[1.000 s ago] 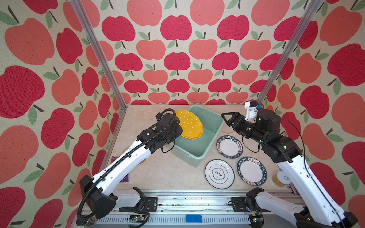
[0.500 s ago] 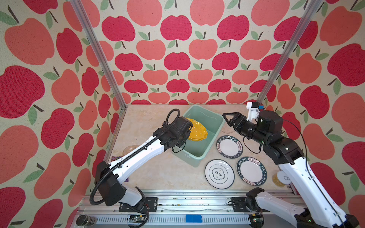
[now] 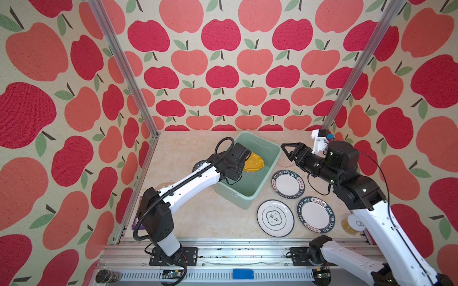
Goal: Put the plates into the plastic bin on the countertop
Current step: 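Lower the yellow dotted plate into the green bin with the left gripper, then open the left gripper to release the yellow plate in the bin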
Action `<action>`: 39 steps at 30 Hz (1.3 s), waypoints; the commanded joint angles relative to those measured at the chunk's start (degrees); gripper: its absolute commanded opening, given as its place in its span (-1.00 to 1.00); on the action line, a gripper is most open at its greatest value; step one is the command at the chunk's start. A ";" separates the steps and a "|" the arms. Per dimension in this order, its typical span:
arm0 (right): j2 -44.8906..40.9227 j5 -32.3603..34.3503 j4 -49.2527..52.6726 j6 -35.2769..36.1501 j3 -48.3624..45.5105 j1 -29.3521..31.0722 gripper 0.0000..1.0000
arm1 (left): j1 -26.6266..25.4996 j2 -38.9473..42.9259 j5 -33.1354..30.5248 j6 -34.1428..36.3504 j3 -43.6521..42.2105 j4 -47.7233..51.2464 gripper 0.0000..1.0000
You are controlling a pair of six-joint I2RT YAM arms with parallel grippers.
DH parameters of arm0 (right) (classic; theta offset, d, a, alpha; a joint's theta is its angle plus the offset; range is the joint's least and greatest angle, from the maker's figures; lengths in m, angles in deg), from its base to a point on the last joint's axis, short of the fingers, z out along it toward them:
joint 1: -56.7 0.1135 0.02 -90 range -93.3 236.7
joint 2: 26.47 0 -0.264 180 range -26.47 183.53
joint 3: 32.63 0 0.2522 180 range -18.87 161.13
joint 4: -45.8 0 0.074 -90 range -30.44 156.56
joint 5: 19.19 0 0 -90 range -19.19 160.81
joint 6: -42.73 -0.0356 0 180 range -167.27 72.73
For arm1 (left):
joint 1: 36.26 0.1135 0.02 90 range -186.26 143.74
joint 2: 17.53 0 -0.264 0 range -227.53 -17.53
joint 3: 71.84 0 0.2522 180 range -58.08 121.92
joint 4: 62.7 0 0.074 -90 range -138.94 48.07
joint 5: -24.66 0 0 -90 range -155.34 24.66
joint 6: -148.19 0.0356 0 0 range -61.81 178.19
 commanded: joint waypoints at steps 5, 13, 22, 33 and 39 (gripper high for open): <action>-1.00 -0.20 1.36 1.14 -0.63 -0.46 0.47 | -0.26 -1.23 -2.11 -1.43 4.09 -5.57 -1.00; -1.38 -0.49 2.67 1.30 -0.52 -0.50 0.47 | -1.05 -2.76 -4.14 -0.20 1.30 -8.20 -1.00; -3.55 0.23 4.08 1.15 -1.78 -0.55 0.47 | -1.65 -4.21 -6.59 4.43 -2.20 -11.78 -1.00; -5.64 0.50 5.65 1.23 -3.10 -0.55 0.47 | -2.78 -5.69 -7.68 4.82 -9.56 -17.76 -1.00; -6.44 0.76 5.93 1.12 -3.94 -0.56 0.47 | -2.81 -7.43 -7.66 4.78 -10.73 -19.72 -0.90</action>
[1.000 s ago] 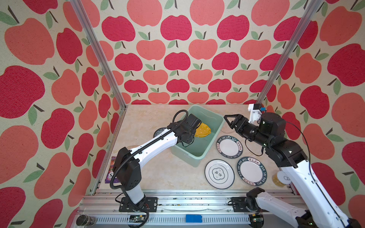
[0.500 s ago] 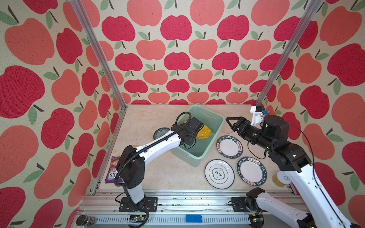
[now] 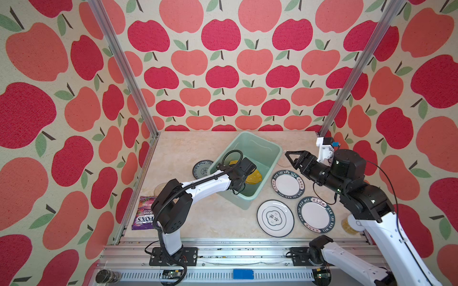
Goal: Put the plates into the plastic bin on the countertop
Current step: 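Open the left gripper to release the yellow plate in the bin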
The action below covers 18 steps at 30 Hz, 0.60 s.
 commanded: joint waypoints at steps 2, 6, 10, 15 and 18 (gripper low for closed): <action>-1.00 0.87 1.83 1.07 -0.79 -0.33 0.47 | -0.12 0.00 -3.00 0.52 -0.19 -7.51 -0.86; -1.21 1.09 2.48 1.29 -0.57 -0.33 0.47 | -0.03 -0.86 -2.75 0.08 -2.05 -9.73 -0.77; -1.50 1.41 3.13 1.25 -0.50 -0.33 0.47 | -0.04 -1.26 -2.12 -0.49 -4.24 -12.43 -0.65; -2.07 1.86 3.76 1.16 -0.97 -0.41 0.47 | 0.15 -1.87 -1.15 -0.48 -6.15 -15.00 -0.35; -2.11 1.88 4.09 1.14 -1.12 -0.38 0.47 | 0.40 -2.56 -0.60 -0.20 -7.57 -18.42 -0.30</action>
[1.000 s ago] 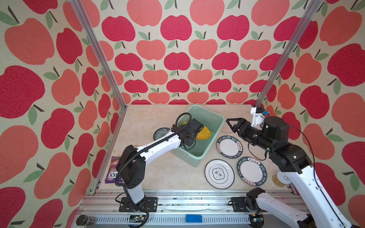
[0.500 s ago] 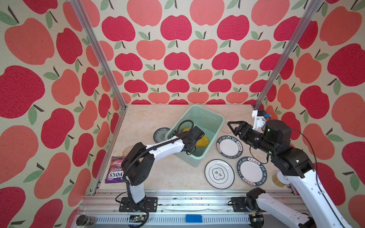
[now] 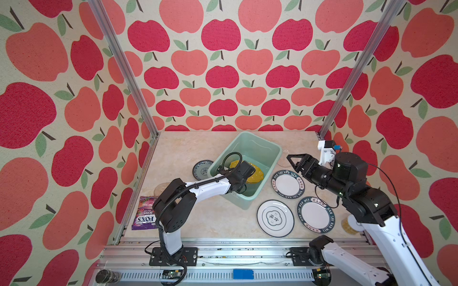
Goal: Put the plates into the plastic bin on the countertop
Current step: 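Open the left gripper to release the yellow plate in the bin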
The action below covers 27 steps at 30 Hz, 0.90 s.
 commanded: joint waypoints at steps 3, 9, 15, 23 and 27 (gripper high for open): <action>-0.58 1.10 1.65 1.52 -0.78 -0.34 0.47 | 0.44 -3.00 0.38 1.02 -2.26 -9.29 -0.29; -0.43 1.16 2.25 1.93 -0.40 -0.33 0.47 | 0.49 -3.97 2.20 0.80 -1.31 -7.11 0.03; 0.14 1.04 1.50 1.16 -0.46 -0.33 0.47 | 1.36 -4.10 4.16 0.74 1.83 0.85 0.20; 0.31 1.09 1.26 0.89 -0.55 -0.34 0.47 | 2.19 -2.33 4.96 1.74 4.01 9.75 0.42; 0.29 1.08 1.23 0.40 -0.56 -0.33 0.47 | 2.59 -0.63 4.88 2.79 4.65 15.03 0.67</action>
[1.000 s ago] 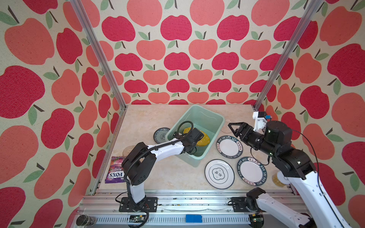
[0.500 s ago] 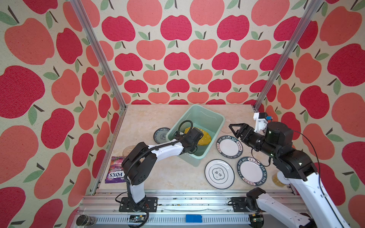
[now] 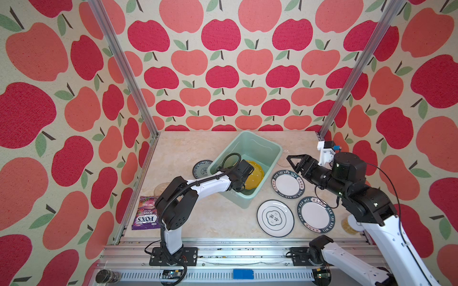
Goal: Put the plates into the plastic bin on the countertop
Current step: 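Open the left gripper to release the yellow plate in the bin, then reach the right gripper to a green-rimmed plate while the left withdraws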
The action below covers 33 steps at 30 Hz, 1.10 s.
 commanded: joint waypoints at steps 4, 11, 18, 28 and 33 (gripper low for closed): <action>-0.17 0.72 0.37 -0.20 -0.46 -0.34 0.47 | 0.77 2.13 0.11 4.38 3.38 11.61 0.81; -0.33 0.46 0.87 -0.21 -0.62 -0.34 0.47 | 0.53 7.83 -2.20 10.08 3.32 11.60 0.80; -0.51 0.52 3.37 1.32 -0.62 -0.33 0.47 | -0.19 17.05 -2.90 30.77 2.47 2.53 0.79; 1.38 1.22 14.95 4.22 -0.90 -0.50 0.48 | -4.52 32.54 2.65 81.03 10.45 8.57 0.98; 3.98 -1.10 20.21 7.37 -2.35 -1.60 0.48 | -6.20 41.30 3.48 89.53 8.37 20.41 0.98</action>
